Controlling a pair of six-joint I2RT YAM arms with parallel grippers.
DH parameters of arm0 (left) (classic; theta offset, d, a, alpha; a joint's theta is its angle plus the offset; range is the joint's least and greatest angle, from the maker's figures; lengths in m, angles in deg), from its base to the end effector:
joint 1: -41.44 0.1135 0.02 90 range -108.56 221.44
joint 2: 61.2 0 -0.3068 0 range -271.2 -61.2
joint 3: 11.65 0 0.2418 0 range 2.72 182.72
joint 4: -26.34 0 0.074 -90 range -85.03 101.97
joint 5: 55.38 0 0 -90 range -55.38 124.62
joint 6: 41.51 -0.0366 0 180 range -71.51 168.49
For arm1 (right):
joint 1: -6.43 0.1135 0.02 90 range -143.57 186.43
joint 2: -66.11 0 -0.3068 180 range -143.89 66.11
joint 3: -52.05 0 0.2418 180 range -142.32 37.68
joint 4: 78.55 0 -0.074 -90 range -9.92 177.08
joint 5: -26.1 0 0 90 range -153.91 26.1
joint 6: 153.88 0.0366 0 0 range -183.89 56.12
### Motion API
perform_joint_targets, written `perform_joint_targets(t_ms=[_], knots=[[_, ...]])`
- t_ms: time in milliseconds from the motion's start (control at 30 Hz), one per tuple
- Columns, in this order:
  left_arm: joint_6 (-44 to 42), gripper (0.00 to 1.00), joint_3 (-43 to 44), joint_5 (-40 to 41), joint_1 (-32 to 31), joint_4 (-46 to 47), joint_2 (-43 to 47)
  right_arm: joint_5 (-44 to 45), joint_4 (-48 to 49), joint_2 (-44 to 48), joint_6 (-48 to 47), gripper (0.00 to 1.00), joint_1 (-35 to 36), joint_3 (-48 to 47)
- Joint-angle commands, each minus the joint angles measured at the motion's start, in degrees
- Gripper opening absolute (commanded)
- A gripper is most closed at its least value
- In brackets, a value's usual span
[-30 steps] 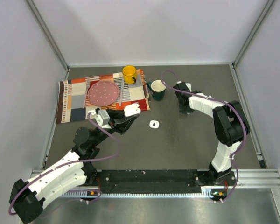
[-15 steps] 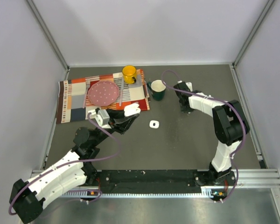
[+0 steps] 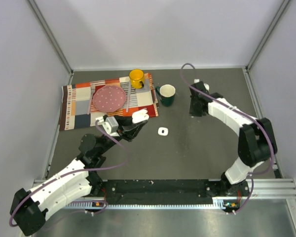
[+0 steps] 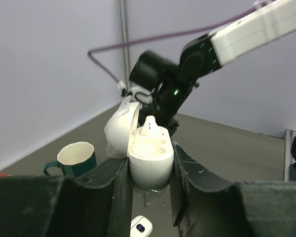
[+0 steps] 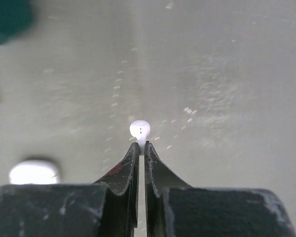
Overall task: Insert the wireless bluetooth earbuds into the charging case
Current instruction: Pick up the earbud from the center of the board, then place the earbud in the charging case.
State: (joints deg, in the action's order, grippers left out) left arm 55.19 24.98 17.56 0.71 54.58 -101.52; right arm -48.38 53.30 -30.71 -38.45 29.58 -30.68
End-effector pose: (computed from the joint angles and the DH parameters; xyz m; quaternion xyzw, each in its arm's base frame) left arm 0.0889 -0.0907 0.3417 0.2758 0.4747 -0.4080 0.7295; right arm 0.3182 0.1254 0.2626 0.0515 0.9611 -0.0217 0.2706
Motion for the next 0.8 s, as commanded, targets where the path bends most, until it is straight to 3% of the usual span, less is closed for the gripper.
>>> perform_joint_targets(t_ms=[0, 300, 633, 767], knots=[[-3.62, 0.0, -1.25, 0.45, 0.13, 3.27, -0.82, -11.83, -1.99, 10.67, 11.63, 0.0, 0.22, -2.04], [-10.47, 0.0, -1.26, 1.77, 0.12, 3.53, -3.01, -20.7, -8.4, 23.86, 24.48, 0.0, 0.66, -5.64], [-23.83, 0.0, -2.31, 5.01, 0.12, 11.88, -8.9, -38.81, -3.49, 34.06, 31.95, 0.0, 1.8, -5.91], [-26.64, 0.0, -2.4, 6.86, -0.05, 15.47, -10.57, -37.51, -2.43, 34.77, 38.53, 0.0, 5.4, -7.4]])
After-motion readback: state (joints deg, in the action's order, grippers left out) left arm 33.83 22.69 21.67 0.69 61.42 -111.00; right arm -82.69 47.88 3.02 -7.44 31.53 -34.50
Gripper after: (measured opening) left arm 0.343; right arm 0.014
